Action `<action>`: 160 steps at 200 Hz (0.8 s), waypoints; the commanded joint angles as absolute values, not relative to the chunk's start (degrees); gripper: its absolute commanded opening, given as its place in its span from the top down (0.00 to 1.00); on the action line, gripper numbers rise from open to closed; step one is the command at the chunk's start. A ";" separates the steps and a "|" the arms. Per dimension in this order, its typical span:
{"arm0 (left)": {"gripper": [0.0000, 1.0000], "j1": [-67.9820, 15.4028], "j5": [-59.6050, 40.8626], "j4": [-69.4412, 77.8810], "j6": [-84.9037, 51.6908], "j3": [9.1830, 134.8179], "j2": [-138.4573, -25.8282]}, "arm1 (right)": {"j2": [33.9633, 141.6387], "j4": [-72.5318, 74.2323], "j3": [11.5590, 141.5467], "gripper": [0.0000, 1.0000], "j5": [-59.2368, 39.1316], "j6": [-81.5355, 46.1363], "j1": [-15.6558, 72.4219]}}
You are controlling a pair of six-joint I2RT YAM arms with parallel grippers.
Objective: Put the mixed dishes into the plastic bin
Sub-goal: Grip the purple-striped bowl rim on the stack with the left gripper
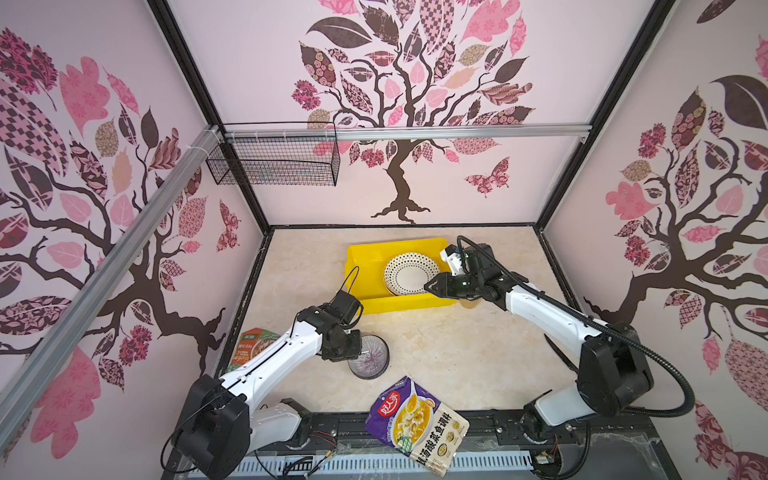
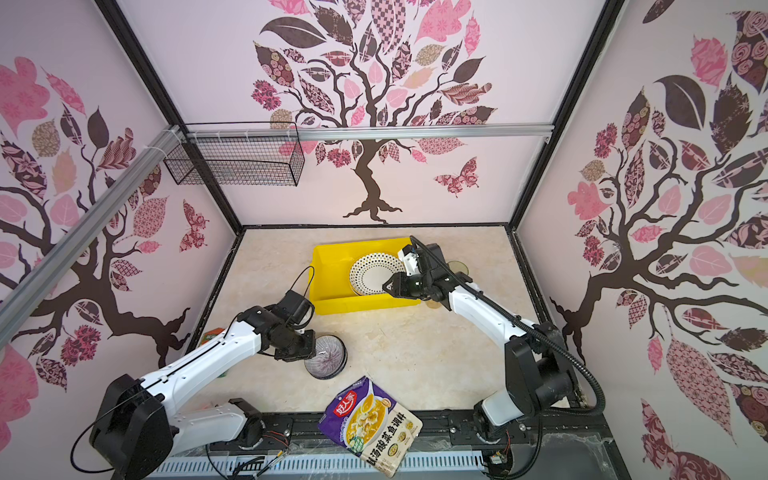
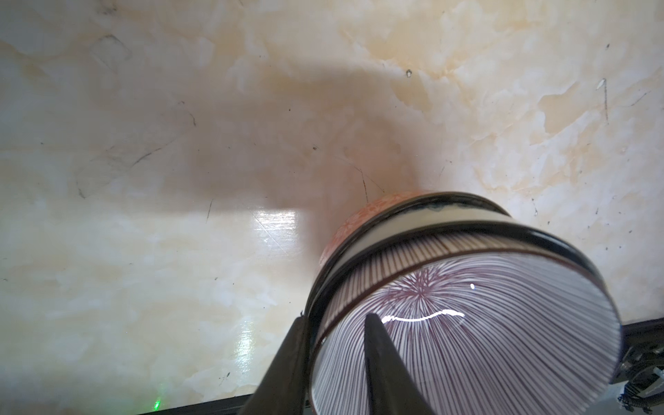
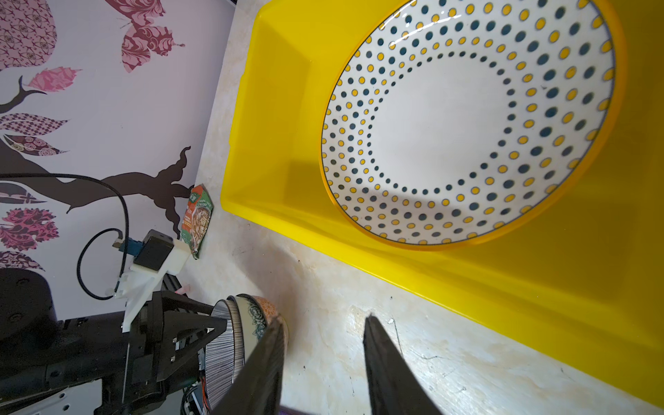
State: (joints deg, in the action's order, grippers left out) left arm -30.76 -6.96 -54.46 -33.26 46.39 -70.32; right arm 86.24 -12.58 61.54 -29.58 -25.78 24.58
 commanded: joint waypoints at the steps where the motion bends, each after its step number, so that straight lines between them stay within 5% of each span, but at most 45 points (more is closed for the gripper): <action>1: 0.73 -31.29 -6.97 -52.91 -33.65 44.76 -70.75 | 85.56 -12.16 61.40 0.60 -30.67 -26.51 24.41; 52: 0.88 -31.38 -5.45 -55.13 -33.71 45.92 -70.05 | 85.60 -12.15 61.29 0.60 -31.14 -26.81 24.51; 160: 0.99 -31.35 -2.92 -59.98 -32.66 49.29 -68.56 | 84.64 -12.32 60.84 0.62 -31.81 -26.81 25.34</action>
State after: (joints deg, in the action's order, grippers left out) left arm -31.24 -5.13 -58.30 -33.12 47.51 -68.93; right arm 86.24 -12.58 61.41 -31.14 -26.85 25.02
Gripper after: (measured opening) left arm 0.076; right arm 0.385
